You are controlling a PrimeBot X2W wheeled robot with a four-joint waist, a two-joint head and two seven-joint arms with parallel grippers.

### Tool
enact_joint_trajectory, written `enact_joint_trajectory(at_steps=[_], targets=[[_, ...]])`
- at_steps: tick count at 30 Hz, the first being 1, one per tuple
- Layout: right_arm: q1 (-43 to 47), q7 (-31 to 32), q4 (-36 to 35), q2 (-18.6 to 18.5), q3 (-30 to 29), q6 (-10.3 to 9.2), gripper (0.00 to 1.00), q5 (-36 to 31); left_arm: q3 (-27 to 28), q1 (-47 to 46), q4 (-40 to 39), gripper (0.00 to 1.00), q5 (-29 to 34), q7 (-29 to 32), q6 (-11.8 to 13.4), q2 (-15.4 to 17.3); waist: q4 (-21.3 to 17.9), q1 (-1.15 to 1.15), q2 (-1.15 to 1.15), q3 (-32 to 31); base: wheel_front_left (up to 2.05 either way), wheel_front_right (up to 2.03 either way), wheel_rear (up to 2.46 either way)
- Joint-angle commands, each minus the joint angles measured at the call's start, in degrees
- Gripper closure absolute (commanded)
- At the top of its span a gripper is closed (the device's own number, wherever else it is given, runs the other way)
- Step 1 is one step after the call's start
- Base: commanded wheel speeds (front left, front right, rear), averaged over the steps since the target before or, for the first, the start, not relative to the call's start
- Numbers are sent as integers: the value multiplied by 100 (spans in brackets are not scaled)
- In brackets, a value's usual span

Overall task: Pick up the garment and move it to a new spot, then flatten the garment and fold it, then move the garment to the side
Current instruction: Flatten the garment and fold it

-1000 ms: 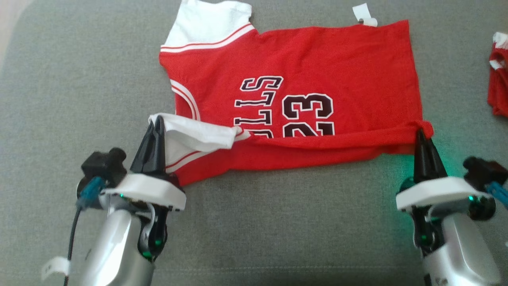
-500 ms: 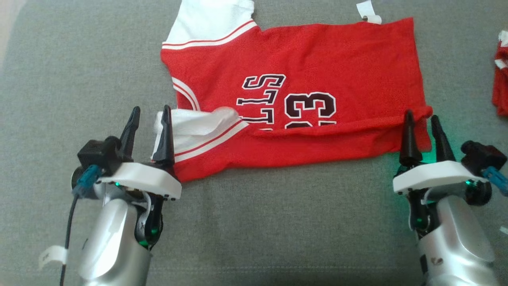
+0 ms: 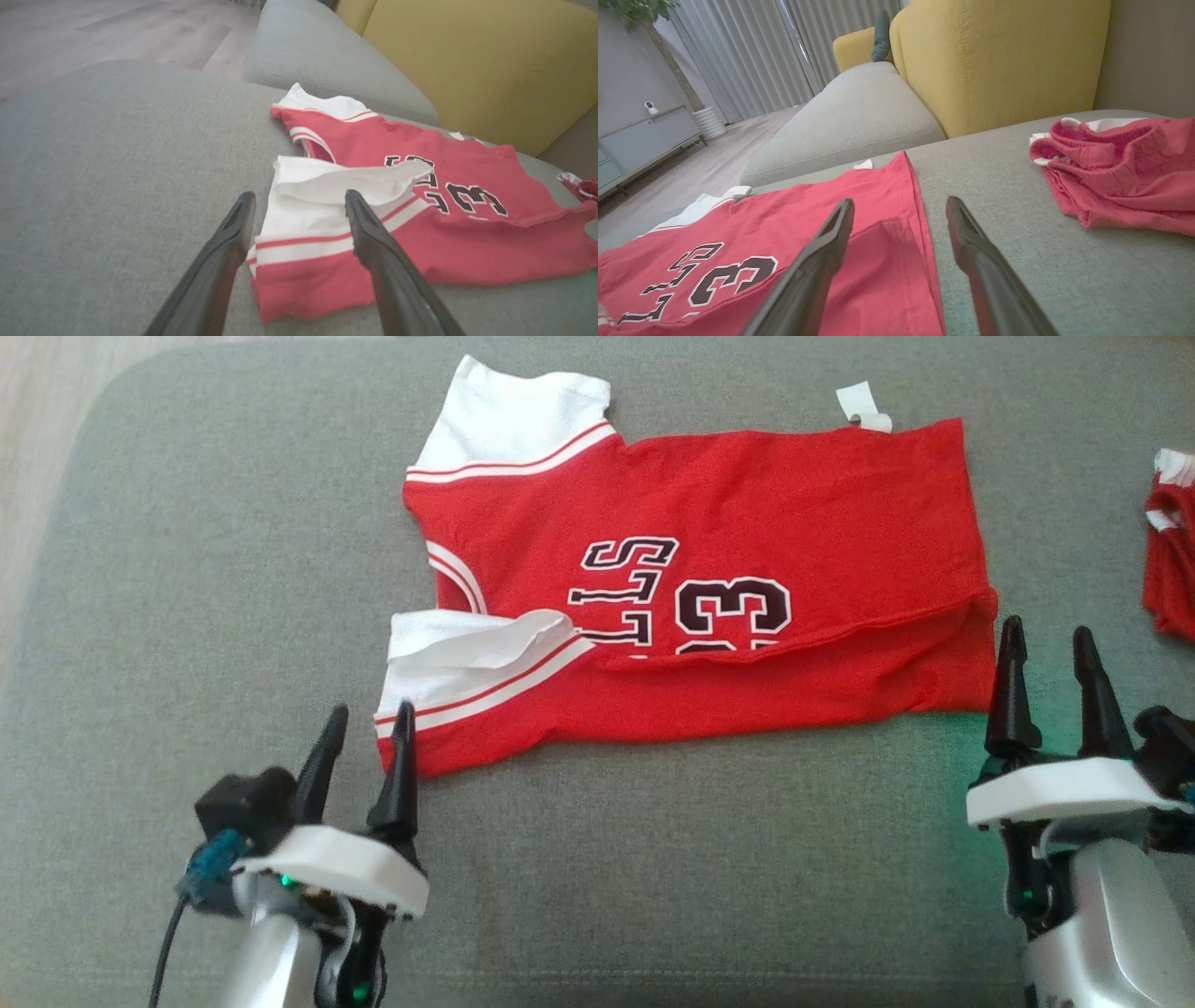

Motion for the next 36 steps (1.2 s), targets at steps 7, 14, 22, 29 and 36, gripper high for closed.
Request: enact_joint_trajectory(at_steps=[7,14,22,29,36], targets=[[220,192,-681,-27,140,37,0,20,155,160,-153,0,-228,711,-19,203,-16,0,0,-76,0,0,0],[241,278,-912,-27,299,37,0,109,252,23,70,0,-437,1074,108,194,-159,0,0,78,0,0,0],[248,348,-984,-27,296,37,0,85,234,-59,327,0,-573,1379,148,203,-274,0,0,176,0,0,0],[232,498,-928,-27,308,37,0,40,185,-143,482,100,-696,1481,79,193,-310,0,0,228,0,0,0],[225,1175,-503,-27,261,37,0,-293,158,-196,226,100,-708,1293,74,183,-248,0,0,235,0,0,0]])
